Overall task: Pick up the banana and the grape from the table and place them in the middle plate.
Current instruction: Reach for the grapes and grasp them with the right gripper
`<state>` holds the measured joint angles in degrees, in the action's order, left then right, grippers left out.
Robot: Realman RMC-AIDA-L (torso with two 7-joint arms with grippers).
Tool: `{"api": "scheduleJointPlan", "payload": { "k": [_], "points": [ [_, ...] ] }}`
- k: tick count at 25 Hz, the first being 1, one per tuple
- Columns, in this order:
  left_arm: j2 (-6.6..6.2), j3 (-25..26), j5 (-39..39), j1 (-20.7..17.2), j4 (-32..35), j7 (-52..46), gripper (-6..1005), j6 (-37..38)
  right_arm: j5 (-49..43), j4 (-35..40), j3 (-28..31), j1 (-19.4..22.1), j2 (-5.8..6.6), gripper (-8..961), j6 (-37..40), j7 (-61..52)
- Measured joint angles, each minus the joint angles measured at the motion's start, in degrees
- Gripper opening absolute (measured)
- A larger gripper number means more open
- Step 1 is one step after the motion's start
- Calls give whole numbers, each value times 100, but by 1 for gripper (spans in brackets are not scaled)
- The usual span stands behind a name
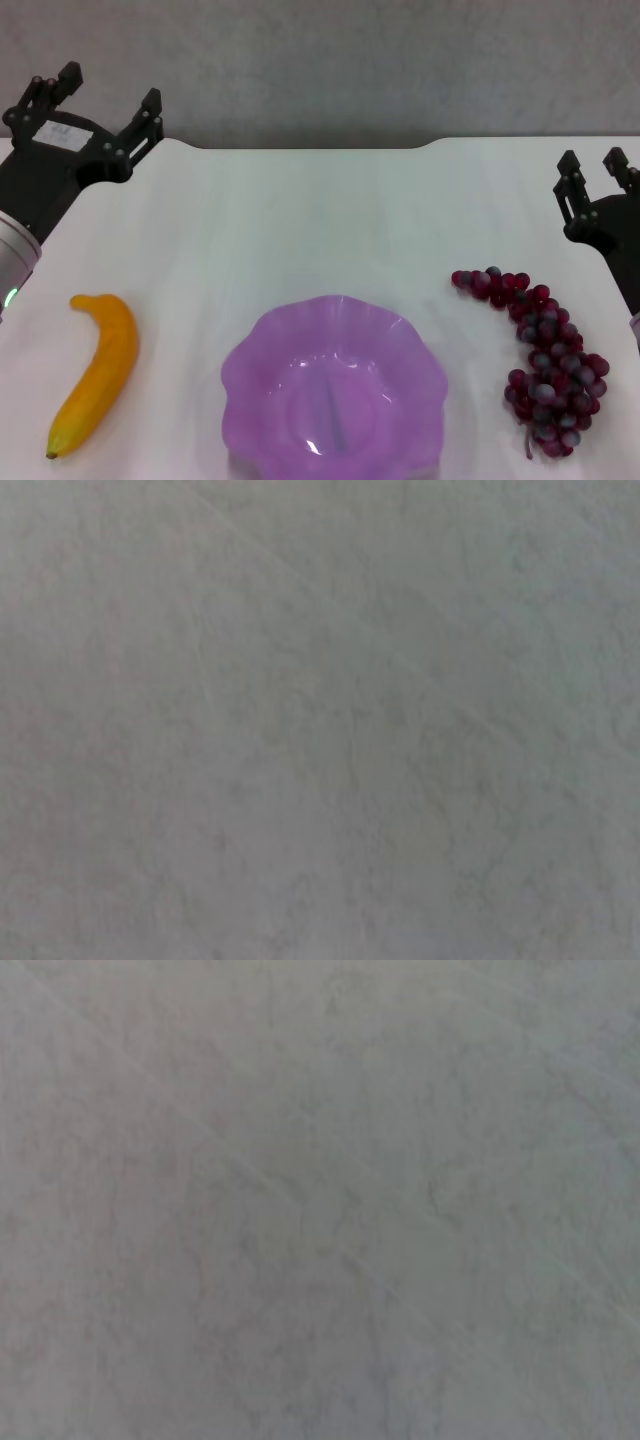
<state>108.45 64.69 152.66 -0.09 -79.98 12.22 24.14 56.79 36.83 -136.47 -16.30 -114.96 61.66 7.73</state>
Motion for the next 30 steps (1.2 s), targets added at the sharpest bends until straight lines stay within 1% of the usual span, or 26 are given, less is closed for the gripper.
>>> {"api": "scheduleJointPlan", "payload": {
  "k": [9, 12, 14, 15, 18, 20, 22, 24, 26, 30],
  "points": [
    [-9, 0, 0, -1, 1, 0, 841, 1, -13, 16, 20, 13, 10, 520, -40, 21],
    [-11, 1, 0, -60, 1, 8, 841, -4, 7, 216, 107, 68, 26, 520, -363, 231],
    [-14, 6, 0, -98, 1, 34, 842, -10, 34, 686, 489, 290, 30, 520, -976, 777],
    [-17, 9, 0, -113, -5, 52, 842, -16, 39, 1027, 801, 486, 31, 520, -1355, 1200],
    [-10, 9, -4, -117, -57, 90, 842, -18, 59, 2462, 1842, 1191, 7, 521, -2800, 2699],
    [7, 9, -12, -125, -65, 117, 842, -19, 236, 3336, 2415, 1495, -8, 521, -3945, 3454],
    [17, 9, -13, -128, -61, 132, 842, -20, 516, 3730, 2743, 1574, -8, 521, -4733, 3686],
    [27, 9, -13, -108, -56, 183, 842, -22, 683, 3958, 3062, 1595, -3, 520, -5357, 3722],
    [38, 5, -12, -65, -56, 207, 842, -26, 670, 4058, 3303, 1604, -8, 520, -5722, 3722],
    [43, -7, -10, 13, -34, 209, 841, -61, 638, 4004, 3619, 1560, -12, 521, -6126, 3719]
  ]
}}
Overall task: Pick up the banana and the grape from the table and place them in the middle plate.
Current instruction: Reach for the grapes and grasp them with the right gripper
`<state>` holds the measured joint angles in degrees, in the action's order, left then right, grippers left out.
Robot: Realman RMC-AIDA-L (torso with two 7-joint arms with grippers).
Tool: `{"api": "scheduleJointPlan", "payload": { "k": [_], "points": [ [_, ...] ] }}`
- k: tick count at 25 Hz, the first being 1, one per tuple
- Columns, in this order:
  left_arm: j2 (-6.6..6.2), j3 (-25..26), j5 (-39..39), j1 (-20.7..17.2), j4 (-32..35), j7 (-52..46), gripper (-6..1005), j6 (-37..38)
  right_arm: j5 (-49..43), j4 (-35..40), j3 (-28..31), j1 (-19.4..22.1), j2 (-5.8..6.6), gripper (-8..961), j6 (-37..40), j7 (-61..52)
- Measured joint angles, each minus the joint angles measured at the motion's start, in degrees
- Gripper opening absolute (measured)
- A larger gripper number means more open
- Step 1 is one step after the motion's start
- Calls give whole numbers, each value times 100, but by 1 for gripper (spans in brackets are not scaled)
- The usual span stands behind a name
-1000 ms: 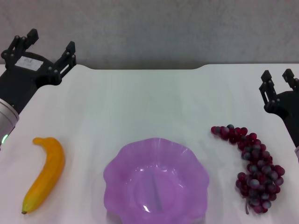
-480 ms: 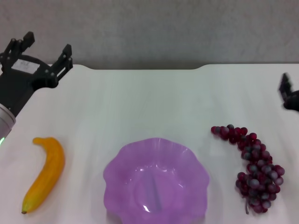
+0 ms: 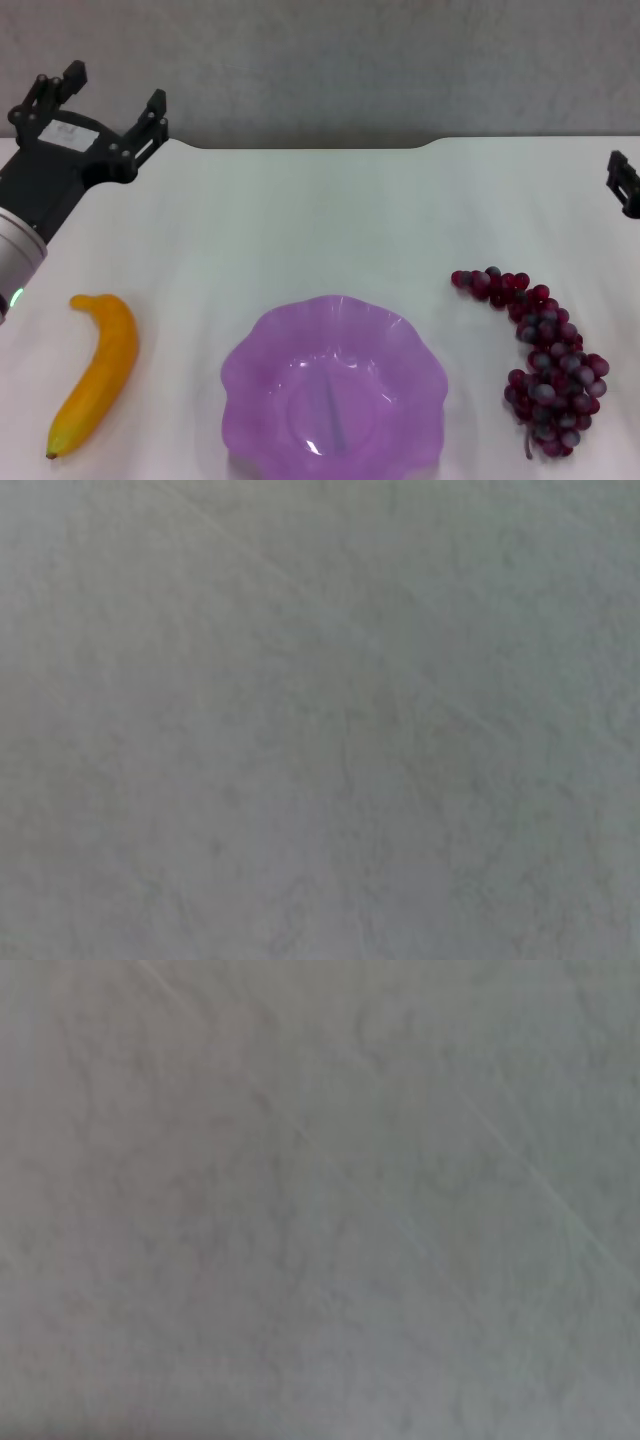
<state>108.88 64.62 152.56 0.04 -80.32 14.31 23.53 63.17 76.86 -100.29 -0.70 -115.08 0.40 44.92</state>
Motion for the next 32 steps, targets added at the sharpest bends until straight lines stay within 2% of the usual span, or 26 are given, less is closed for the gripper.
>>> {"api": "scheduleJointPlan", "payload": {
  "k": [8, 17, 20, 25, 28, 31, 32],
  "points": [
    [2, -11, 2, 61, 8, 2, 841, -68, -8, -626, 731, -526, -1, 535, -886, -64],
    [2, -11, 11, 76, -25, 93, 841, -95, -458, -2064, 1245, -1714, 19, 603, -1394, -66],
    [10, -28, 11, 76, -30, 163, 841, -98, -461, -2199, 1323, -1852, 20, 626, -1517, -66],
    [19, -43, 10, 75, -33, 216, 841, -104, -576, -2183, 1501, -2077, 27, 663, -2420, -369],
    [19, -43, 5, 62, -39, 218, 841, -105, -1181, -1946, 1559, -2136, 34, 686, -3143, -1169],
    [19, -41, -6, 52, -56, 223, 841, -104, -2341, -1401, 1533, -2067, 10, 863, -3865, -2321],
    [19, -37, -12, 42, -60, 225, 841, -105, -2593, -1204, 1497, -2006, 4, 863, -4042, -2575]
  ]
}}
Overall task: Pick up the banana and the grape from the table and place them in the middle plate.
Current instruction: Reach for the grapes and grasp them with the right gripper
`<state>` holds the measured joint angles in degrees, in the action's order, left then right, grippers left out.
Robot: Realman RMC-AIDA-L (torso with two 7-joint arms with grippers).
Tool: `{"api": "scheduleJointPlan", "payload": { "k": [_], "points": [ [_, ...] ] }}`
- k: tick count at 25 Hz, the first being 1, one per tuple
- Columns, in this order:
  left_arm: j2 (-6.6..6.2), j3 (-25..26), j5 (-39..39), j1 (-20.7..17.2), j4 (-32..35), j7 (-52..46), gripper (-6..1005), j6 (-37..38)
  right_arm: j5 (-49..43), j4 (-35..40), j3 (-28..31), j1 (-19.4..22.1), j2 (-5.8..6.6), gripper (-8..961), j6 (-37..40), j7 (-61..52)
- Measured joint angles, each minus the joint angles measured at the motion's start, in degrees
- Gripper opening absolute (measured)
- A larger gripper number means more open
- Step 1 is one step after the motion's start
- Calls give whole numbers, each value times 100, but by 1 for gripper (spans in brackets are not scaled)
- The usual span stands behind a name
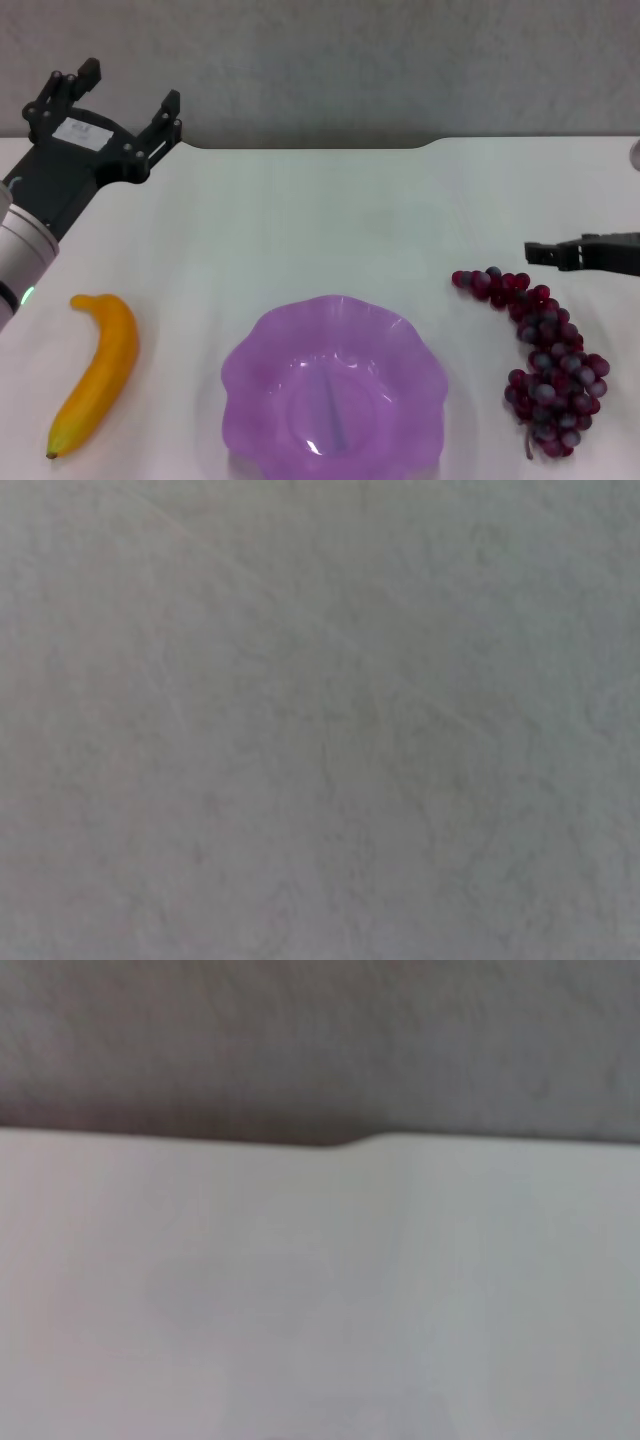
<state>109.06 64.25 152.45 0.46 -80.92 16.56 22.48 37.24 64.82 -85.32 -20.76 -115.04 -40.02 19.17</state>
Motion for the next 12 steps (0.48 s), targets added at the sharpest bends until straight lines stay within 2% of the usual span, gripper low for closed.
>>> {"api": "scheduleJointPlan", "payload": {
  "k": [3, 6, 12],
  "points": [
    [0, 16, -9, -16, -2, 2, 841, 1, -335, 603, -91, 272, -6, 863, -456, -388],
    [0, 27, -16, -25, -3, 3, 841, 2, -370, 890, -59, 397, -4, 863, -821, -465],
    [0, 13, -17, 22, 1, 6, 841, 2, -998, 575, -158, 71, -5, 862, -1141, -936]
  ]
}}
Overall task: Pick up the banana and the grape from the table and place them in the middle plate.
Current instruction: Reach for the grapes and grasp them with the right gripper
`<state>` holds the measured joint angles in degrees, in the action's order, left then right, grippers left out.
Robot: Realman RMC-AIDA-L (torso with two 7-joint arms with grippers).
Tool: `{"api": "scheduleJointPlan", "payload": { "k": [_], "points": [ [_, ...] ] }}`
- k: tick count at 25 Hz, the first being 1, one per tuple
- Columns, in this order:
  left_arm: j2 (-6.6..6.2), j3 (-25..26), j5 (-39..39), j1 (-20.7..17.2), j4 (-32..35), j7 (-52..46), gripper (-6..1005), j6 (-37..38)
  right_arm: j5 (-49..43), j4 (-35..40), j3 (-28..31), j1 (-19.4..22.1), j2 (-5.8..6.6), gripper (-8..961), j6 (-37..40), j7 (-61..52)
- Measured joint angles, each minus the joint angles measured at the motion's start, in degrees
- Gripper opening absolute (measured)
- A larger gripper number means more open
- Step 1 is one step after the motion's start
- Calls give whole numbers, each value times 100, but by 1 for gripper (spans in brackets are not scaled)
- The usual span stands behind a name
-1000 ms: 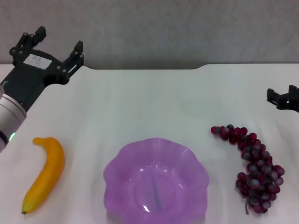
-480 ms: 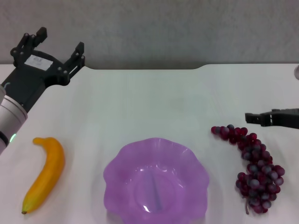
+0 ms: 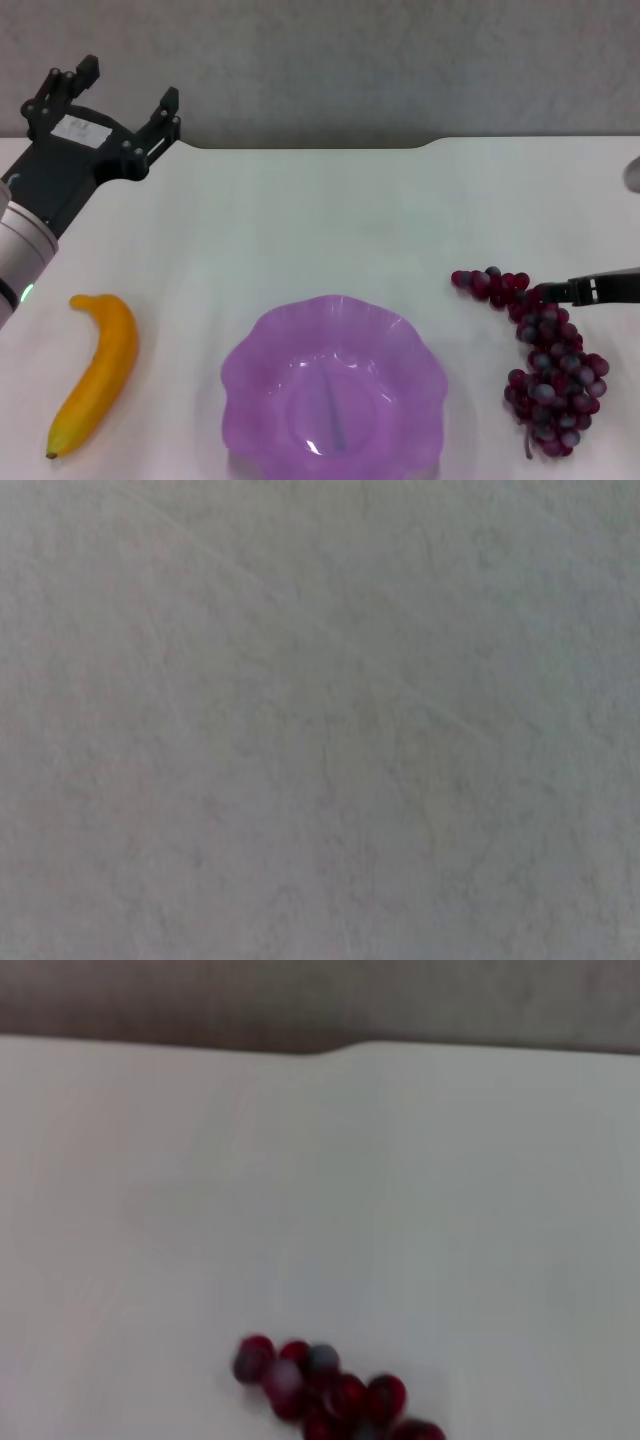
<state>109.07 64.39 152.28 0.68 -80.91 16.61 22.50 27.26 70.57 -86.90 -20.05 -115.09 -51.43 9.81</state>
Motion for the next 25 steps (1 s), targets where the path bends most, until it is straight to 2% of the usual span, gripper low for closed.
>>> {"api": "scheduleJointPlan", "payload": {
  "k": [9, 25],
  "points": [
    [0, -5, 18, 7, 12, 0, 841, 0, -328, -731, -156, -463, 4, 858, -64, -317],
    [0, -14, 30, 29, 23, 0, 842, 0, -261, -1204, -468, -812, -5, 854, 300, -335]
  ]
}}
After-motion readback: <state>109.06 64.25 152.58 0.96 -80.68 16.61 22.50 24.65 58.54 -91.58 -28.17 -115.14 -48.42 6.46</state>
